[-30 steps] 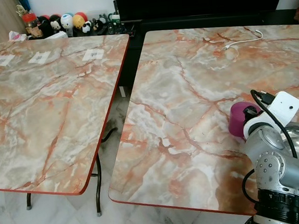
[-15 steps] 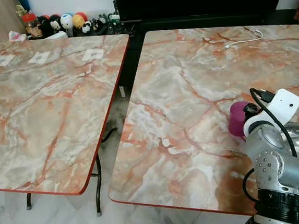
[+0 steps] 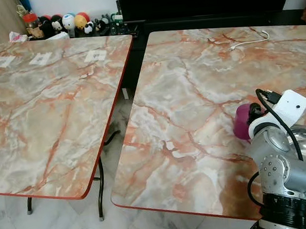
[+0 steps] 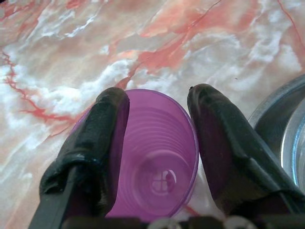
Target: Setting the table
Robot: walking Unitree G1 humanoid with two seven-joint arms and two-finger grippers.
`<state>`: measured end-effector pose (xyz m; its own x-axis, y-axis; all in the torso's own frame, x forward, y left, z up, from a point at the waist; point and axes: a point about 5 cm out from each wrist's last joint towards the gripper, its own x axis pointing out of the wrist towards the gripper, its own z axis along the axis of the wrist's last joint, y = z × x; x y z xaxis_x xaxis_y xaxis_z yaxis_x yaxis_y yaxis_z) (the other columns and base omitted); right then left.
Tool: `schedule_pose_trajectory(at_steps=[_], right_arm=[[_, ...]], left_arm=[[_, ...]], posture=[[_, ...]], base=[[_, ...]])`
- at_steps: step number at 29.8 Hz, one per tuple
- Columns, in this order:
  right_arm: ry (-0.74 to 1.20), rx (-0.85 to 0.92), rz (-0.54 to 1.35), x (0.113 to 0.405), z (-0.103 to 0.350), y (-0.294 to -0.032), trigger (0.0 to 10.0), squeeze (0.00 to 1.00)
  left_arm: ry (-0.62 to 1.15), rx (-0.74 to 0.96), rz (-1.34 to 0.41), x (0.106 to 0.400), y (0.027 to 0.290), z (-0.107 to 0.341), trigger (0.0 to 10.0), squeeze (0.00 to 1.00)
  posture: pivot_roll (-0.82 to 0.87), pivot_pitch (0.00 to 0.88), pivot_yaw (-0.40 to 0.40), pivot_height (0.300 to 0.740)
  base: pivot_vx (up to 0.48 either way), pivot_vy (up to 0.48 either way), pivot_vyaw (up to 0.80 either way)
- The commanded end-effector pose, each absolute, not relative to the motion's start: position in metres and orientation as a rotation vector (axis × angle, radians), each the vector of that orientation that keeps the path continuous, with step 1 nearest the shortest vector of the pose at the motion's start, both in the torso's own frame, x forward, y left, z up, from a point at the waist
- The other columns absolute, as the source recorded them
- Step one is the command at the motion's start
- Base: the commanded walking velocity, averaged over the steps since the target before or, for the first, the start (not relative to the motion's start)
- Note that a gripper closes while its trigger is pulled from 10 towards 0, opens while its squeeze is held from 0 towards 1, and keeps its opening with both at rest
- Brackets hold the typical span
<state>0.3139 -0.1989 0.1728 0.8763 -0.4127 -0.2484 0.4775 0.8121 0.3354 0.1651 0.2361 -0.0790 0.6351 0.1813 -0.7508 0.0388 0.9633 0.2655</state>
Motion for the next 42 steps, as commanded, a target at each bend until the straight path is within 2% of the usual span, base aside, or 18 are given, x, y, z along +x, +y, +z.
schedule_pose_trajectory(at_steps=[1, 8, 25, 32, 35, 42], right_arm=[[0.105, 0.418, -0.439, 0.316, 0.187, -0.193, 10.0, 0.00], [0.101, 0.425, -0.419, 0.317, 0.189, -0.190, 10.0, 0.00], [0.052, 0.358, -0.522, 0.312, 0.196, -0.203, 10.0, 0.00], [-0.096, 0.310, -0.448, 0.313, 0.211, -0.196, 10.0, 0.00], [-0.184, 0.186, -0.395, 0.309, 0.218, -0.194, 10.0, 0.00], [-0.198, 0.144, -0.270, 0.302, 0.203, -0.189, 10.0, 0.00]], left_arm=[[0.900, 0.287, 0.072, 0.160, 0.239, -0.081, 10.0, 0.00], [0.902, 0.286, 0.074, 0.160, 0.239, -0.081, 10.0, 0.00], [0.904, 0.287, 0.075, 0.159, 0.240, -0.081, 10.0, 0.00], [0.899, 0.289, 0.075, 0.160, 0.240, -0.080, 10.0, 0.00], [0.904, 0.289, 0.077, 0.159, 0.240, -0.081, 10.0, 0.00], [0.904, 0.289, 0.076, 0.159, 0.240, -0.081, 10.0, 0.00]], posture=[[-0.07, 0.099, 0.050, 0.740], [-0.07, 0.099, 0.049, 0.740], [-0.07, 0.098, 0.050, 0.740], [-0.07, 0.099, 0.050, 0.740], [-0.07, 0.100, 0.050, 0.740], [-0.08, 0.096, 0.050, 0.740]], base=[[0.000, 0.000, 0.00], [0.000, 0.000, 0.00], [0.000, 0.000, 0.00], [0.000, 0.000, 0.00], [0.000, 0.000, 0.00], [0.000, 0.000, 0.00]])
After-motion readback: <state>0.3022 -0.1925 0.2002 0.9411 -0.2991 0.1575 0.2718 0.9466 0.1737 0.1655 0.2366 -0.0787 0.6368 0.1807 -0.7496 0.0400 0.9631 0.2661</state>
